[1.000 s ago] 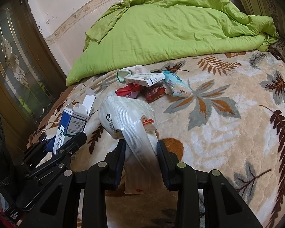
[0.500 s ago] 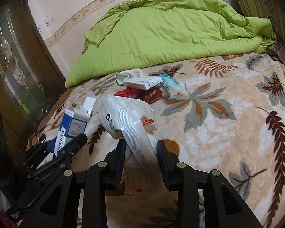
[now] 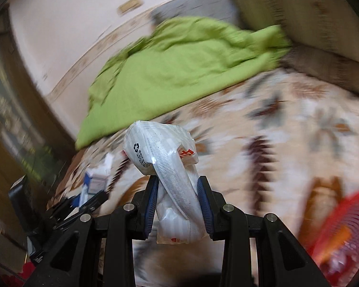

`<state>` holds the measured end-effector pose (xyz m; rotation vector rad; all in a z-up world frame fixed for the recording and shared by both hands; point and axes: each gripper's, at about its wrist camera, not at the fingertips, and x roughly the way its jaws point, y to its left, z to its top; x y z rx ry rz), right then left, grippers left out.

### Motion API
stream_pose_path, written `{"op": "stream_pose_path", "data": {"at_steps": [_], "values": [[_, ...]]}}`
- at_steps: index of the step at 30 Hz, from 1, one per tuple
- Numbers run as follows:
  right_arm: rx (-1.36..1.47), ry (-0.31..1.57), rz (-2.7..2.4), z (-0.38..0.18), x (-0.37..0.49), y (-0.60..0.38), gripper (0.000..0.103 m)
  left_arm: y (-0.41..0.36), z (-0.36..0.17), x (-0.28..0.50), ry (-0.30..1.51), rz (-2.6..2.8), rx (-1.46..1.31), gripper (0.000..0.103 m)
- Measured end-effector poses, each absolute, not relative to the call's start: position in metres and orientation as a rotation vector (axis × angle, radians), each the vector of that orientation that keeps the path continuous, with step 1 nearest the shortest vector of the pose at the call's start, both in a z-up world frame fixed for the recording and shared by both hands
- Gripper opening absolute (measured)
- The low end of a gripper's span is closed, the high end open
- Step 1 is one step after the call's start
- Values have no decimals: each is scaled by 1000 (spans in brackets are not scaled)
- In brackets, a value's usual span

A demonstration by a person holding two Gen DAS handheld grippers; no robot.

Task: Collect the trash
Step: 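Carry both items over the red basket and open both tools to drop them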

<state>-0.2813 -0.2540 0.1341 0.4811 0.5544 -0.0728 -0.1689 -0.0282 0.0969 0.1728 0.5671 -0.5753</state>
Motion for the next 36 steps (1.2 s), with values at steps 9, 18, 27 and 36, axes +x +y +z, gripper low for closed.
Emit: {"op": "stream_pose_path", "data": {"at_steps": [9,18,27,36], "values": [[618,526,-406,126,-408,-369,36,-156,126,-229,597,-965,244,37],[710,502,-544,109,-476,-415,38,-276,109,-282,740,-1240,315,37],[748,517,-582,94,-483,-425,64,-287,104,-292,775,-1243,331,70],[658,532,-438,108,-429,-385,64,-223,113,-247,714,-1051,284,72]]}}
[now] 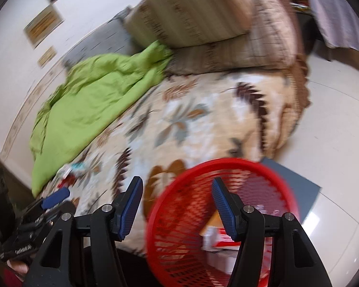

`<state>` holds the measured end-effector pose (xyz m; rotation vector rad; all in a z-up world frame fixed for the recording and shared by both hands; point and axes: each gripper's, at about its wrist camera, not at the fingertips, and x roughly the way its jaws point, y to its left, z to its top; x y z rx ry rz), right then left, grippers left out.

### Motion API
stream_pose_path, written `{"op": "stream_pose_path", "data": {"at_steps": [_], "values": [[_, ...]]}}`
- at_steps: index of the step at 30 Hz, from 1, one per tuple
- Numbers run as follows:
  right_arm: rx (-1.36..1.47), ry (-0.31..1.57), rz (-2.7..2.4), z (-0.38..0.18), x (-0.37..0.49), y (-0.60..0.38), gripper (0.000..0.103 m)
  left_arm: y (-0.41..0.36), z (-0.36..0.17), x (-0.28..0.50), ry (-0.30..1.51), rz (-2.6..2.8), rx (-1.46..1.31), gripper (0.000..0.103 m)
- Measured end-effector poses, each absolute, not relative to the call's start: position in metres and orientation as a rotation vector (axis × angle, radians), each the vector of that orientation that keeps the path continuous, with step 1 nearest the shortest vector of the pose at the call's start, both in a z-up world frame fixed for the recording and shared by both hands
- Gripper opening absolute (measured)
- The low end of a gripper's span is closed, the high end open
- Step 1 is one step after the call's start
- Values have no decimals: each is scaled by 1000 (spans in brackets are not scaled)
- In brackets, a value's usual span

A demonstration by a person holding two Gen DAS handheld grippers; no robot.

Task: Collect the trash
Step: 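Carry both items over the red basket and open both tools to drop them, then move both tools back over the trash pile on the bed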

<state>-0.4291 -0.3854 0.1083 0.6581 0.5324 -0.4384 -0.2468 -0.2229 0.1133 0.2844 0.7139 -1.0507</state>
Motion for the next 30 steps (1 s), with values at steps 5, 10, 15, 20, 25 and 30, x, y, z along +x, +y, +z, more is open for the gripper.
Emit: {"op": "stream_pose_path", "data": {"at_steps": [5,10,15,20,25,30], "values": [[597,593,-310,107,-383,-347,64,-173,112,-222,704,-932,253,72],[489,625,-180,115,-340,-302,64,-124,112,-203,671,-812,238,72],[385,646,-57,126,-295,-262,64,-78,108,-176,658,-683,207,72],[366,697,28,125,-246,-237,64,-33,100,-134,680,-551,109,72],[333,729,94,127,-192,-218,64,6,78,-86,709,-396,68,72],[366,807,144,107,-117,-214,64,36,53,-51,737,-283,20,72]]}}
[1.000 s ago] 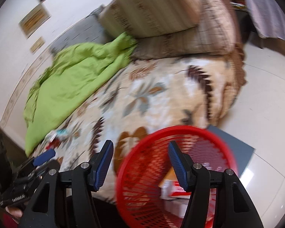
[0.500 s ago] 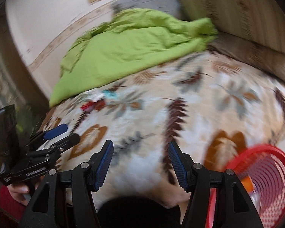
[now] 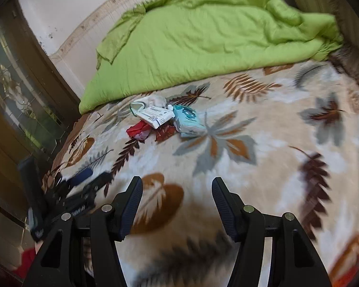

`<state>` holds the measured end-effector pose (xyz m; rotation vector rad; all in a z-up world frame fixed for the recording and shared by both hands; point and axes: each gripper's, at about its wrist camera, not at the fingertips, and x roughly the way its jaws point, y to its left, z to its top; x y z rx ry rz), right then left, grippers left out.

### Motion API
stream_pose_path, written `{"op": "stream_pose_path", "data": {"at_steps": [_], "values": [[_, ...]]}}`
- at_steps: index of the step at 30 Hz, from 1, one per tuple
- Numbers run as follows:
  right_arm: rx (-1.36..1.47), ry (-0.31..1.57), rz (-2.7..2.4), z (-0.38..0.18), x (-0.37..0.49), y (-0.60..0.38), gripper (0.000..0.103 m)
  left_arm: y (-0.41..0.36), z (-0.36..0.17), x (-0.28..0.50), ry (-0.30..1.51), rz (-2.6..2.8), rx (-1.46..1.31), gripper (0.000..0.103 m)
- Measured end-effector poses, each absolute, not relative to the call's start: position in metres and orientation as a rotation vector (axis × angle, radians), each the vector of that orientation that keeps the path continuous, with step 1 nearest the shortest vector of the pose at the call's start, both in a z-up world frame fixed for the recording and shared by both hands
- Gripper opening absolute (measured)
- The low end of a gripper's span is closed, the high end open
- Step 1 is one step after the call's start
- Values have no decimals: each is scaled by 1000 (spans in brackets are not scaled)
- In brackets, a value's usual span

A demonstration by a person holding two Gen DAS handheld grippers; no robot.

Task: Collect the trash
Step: 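Move both tools back over the trash pile on the bed, then grasp the teal snack packet with the right tool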

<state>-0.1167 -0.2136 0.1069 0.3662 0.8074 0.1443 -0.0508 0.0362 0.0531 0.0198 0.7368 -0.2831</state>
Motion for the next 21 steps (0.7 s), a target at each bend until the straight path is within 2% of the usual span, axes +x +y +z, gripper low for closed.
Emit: {"op": "stream_pose_path", "data": {"at_steps": [12,13,14,15,18,21], "values": [[364,914,81,49,54,-216,63,43,46,-24,767,-297,-20,72],[393,925,78,43,60,-218,59,45,47,-21,762,-299,-24,72],[449,928,98,38,63,-221,51,46,48,-18,756,-297,-27,72],[495,923,114,35,61,-222,50,48,50,-14,746,-294,-30,72],[516,912,87,39,48,-220,35,50,54,3,717,-309,-39,73],[597,866,55,49,17,-219,33,42,54,23,695,-315,-11,73]]}}
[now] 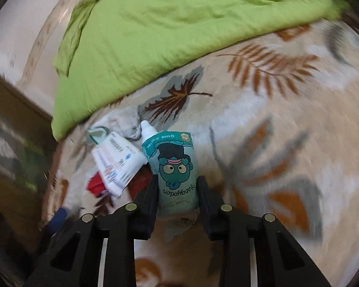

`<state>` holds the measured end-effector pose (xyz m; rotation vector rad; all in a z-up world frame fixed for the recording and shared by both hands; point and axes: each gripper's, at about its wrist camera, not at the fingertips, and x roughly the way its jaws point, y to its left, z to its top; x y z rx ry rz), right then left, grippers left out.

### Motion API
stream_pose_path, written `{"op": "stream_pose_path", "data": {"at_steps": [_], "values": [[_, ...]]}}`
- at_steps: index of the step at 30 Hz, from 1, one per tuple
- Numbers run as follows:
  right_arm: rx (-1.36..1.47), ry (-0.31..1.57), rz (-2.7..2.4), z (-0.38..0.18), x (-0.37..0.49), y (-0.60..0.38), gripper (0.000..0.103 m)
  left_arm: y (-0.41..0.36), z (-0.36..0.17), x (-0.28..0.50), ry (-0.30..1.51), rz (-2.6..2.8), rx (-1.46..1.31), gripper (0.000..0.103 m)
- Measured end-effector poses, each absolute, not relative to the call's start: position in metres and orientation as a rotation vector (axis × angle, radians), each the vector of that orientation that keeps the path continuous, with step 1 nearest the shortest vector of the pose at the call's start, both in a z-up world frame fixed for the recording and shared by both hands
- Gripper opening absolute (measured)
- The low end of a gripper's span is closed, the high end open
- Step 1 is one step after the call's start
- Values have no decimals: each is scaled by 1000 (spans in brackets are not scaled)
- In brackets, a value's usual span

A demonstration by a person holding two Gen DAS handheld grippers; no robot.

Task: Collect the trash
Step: 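Grasp the teal snack packet with the right tool, then grasp the red crumpled bag with the left tool while the right tool holds the packet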

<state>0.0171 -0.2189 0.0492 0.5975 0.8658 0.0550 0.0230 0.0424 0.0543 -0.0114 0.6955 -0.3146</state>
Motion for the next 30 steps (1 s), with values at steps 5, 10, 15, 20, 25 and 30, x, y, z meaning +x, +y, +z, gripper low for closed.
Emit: {"op": "stream_pose_path", "data": {"at_steps": [5,10,15,20,25,30], "values": [[632,789,32,64,-39,-208,33,22,42,54,738,-347,18,73],[605,765,54,62,-50,-202,33,8,24,91,852,-385,1,71],[571,769,42,57,-43,-201,33,6,16,103,886,-374,-20,39],[522,754,60,61,-41,-189,33,15,23,90,852,-350,-54,33],[438,715,70,73,-54,-173,33,18,37,54,830,-347,-31,34],[428,733,105,75,-82,-161,33,23,52,-2,853,-359,-22,34]]}}
